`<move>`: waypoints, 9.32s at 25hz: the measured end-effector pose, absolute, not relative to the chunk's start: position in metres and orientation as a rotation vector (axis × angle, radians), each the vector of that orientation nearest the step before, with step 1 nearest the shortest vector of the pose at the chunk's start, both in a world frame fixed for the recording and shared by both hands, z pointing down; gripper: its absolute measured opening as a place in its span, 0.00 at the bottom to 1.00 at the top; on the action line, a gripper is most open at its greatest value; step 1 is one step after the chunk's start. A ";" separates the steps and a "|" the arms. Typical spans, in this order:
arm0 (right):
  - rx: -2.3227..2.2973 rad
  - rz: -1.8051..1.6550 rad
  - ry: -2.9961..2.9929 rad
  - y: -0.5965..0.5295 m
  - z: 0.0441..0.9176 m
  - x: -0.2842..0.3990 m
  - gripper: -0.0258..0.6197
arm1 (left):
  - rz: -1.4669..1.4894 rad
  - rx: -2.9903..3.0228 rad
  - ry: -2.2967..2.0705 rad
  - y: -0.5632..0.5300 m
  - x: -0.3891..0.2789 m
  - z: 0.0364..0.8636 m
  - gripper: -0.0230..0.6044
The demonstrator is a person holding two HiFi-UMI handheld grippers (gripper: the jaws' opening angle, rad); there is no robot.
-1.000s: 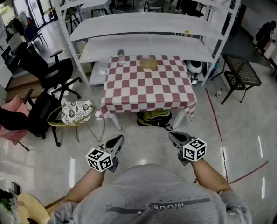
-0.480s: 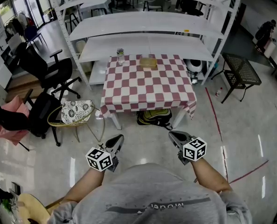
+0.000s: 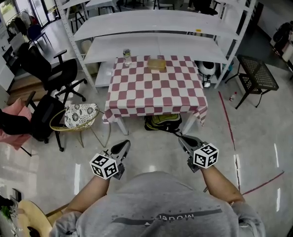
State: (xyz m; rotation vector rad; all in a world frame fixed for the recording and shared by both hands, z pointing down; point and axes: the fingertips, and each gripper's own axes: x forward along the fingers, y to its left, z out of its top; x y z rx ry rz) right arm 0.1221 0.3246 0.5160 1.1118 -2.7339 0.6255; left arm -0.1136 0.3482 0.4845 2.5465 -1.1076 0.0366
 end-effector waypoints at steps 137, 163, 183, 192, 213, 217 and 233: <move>1.017 0.725 -2.512 -0.333 0.586 0.107 0.09 | 0.159 2.516 -0.948 -0.256 -0.090 0.541 0.06; 0.890 1.165 -2.372 -0.466 0.673 0.108 0.34 | 0.182 2.504 -0.842 -0.315 -0.066 0.584 0.06; 0.592 1.320 -2.341 -0.492 0.699 0.080 0.37 | 0.167 2.460 -0.822 -0.328 -0.063 0.604 0.06; 0.517 1.399 -2.331 -0.485 0.704 0.071 0.35 | 0.165 2.448 -0.819 -0.328 -0.061 0.609 0.06; 0.470 1.465 -2.506 -0.482 0.658 0.071 0.12 | 0.145 2.449 -0.860 -0.322 -0.072 0.602 0.06; 0.518 1.451 -2.564 -0.490 0.639 0.073 0.12 | 0.130 2.458 -0.878 -0.327 -0.075 0.593 0.06; 0.581 1.298 -2.810 -0.495 0.531 0.073 0.11 | 0.029 2.528 -0.964 -0.338 -0.085 0.532 0.06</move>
